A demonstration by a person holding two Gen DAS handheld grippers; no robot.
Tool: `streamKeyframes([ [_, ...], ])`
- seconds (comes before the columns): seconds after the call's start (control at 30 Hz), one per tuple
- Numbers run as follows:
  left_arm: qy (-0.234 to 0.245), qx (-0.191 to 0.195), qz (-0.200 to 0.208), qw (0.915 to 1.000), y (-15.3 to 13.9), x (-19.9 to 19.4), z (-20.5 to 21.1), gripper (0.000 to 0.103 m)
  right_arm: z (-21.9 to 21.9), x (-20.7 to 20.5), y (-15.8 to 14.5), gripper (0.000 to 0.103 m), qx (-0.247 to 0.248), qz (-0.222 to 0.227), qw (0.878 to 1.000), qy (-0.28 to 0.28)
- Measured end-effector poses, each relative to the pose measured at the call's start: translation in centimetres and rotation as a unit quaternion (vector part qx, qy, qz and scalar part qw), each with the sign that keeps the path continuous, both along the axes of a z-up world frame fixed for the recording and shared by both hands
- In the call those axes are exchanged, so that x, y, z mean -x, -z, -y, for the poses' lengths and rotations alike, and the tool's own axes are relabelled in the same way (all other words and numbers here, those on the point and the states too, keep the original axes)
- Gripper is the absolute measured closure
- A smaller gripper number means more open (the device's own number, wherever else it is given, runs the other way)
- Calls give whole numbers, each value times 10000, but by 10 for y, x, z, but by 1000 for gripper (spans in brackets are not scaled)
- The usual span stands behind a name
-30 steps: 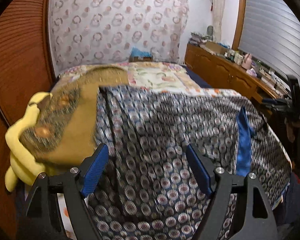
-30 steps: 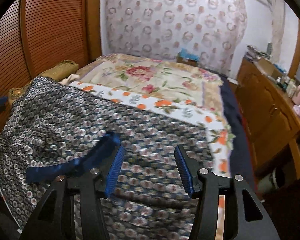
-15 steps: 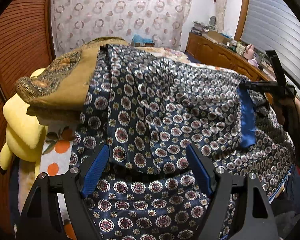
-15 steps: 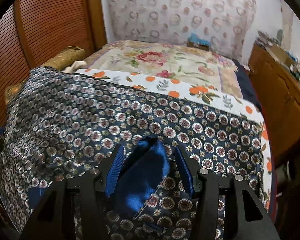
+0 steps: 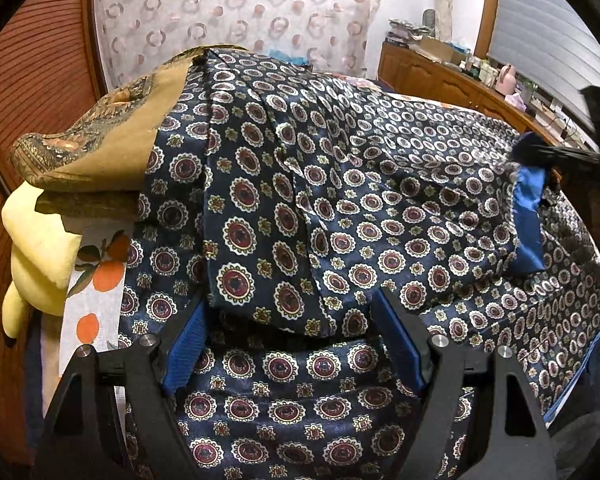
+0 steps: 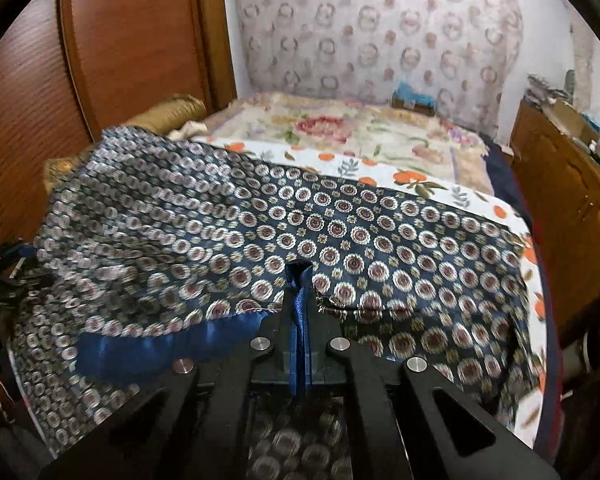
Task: Fold small clothes
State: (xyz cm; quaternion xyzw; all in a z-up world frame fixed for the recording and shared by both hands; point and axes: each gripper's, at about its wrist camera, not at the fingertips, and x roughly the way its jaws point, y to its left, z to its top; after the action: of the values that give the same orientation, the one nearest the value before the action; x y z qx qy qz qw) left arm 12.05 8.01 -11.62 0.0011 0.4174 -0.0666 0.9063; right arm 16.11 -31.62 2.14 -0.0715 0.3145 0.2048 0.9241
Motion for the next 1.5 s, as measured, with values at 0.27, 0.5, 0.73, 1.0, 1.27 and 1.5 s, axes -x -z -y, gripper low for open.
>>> streamKeyframes([
  [0.27,-15,62,53,10000,0,-1,-3,23,22,100,4,101,-291,419,9987,67],
  [0.5,-20,11,61,10000,0,4,-8,23,27,133,27,88,-329,202,9989,283],
  [0.73,-25,32,71,10000,1,4,-6,23,37,145,16,55,-404,406,9969,542],
  [1.0,-162,208,129,9996,-4,10,-13,23,49,146,20,50,-260,623,9942,838],
  [1.27,-344,519,322,9975,-16,30,-27,42,40,126,44,49,-224,495,9914,1191],
  [1.5,-334,464,83,9983,-8,10,-26,69,39,151,23,43,-538,790,9911,925],
])
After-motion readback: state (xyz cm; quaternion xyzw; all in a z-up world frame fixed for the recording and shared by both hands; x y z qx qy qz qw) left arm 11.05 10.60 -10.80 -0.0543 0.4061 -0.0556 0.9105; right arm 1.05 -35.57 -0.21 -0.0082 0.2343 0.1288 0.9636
